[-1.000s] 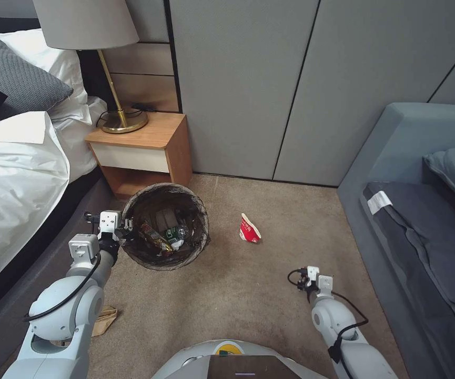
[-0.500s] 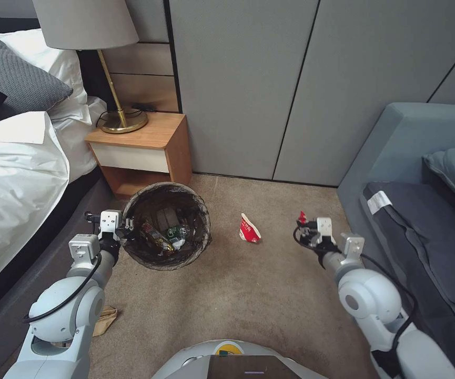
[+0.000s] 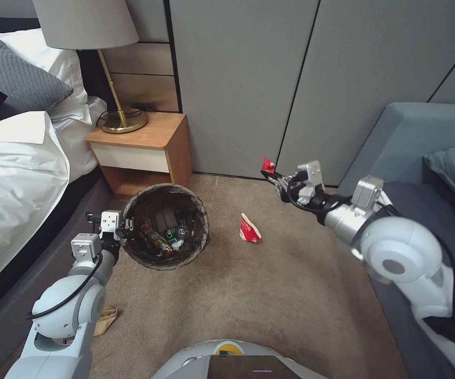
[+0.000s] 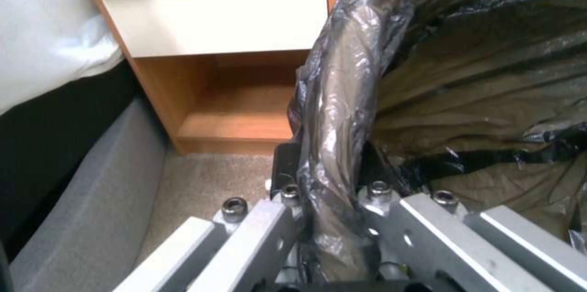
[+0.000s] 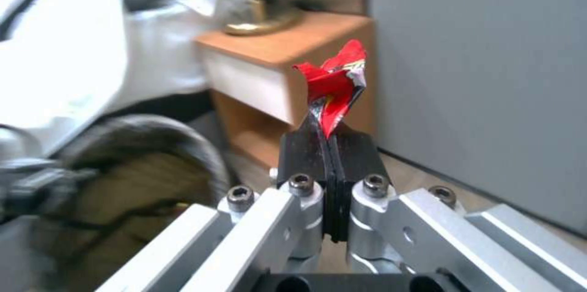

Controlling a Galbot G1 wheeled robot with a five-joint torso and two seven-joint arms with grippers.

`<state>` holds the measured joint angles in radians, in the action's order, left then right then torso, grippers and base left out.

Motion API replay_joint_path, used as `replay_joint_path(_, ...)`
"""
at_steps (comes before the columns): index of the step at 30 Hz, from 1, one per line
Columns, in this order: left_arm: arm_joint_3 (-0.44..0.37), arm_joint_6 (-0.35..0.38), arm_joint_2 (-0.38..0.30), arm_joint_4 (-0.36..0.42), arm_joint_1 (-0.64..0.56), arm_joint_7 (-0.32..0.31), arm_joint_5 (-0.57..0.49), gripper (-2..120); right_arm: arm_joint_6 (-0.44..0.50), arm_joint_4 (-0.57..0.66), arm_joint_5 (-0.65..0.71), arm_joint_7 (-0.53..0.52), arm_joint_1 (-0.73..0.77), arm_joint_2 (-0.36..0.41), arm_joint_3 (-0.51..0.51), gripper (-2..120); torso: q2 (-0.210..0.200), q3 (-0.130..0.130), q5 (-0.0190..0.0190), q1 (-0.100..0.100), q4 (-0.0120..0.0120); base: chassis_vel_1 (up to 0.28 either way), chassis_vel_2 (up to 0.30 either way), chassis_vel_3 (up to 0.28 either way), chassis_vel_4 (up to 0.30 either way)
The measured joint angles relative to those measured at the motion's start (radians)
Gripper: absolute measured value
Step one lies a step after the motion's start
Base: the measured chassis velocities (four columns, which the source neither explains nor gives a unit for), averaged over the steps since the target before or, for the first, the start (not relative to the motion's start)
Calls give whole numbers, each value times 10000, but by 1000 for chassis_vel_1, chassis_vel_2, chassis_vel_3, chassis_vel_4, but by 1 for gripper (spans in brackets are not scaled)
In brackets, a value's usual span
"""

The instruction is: Pick up the trash bin, then pick up the garbage from the floor and place it into the trash bin.

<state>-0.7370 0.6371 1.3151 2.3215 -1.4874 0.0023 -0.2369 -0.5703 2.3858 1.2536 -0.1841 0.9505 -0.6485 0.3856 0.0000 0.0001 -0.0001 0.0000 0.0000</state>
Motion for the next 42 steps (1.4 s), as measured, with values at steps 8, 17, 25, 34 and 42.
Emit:
replay_joint_path(8,73,58,-36,-31,87,9,23,0,-548,23,1426,525,-2700,1079,-1228,0,-1,0,1,0,-1,0,0,0,0)
replay_joint_path(17,225,168,-290,282,155,256,17,0,-807,13,2567,582,-5536,797,-4032,0,-1,0,2,0,1,0,0,0,0)
replay_joint_path(25,278,168,-390,696,82,529,-255,0,-879,230,3339,264,-6478,433,-5341,0,0,-1,1,0,0,0,0,0,0)
replay_joint_path(34,324,140,-464,940,67,645,-254,0,-934,709,5236,-439,-6941,216,-6152,0,0,-1,1,0,-1,0,0,0,0)
replay_joint_path(42,311,102,-395,1027,24,660,-201,0,-963,1117,5954,-1154,-6811,103,-6566,0,0,-2,0,0,0,0,0,0,0)
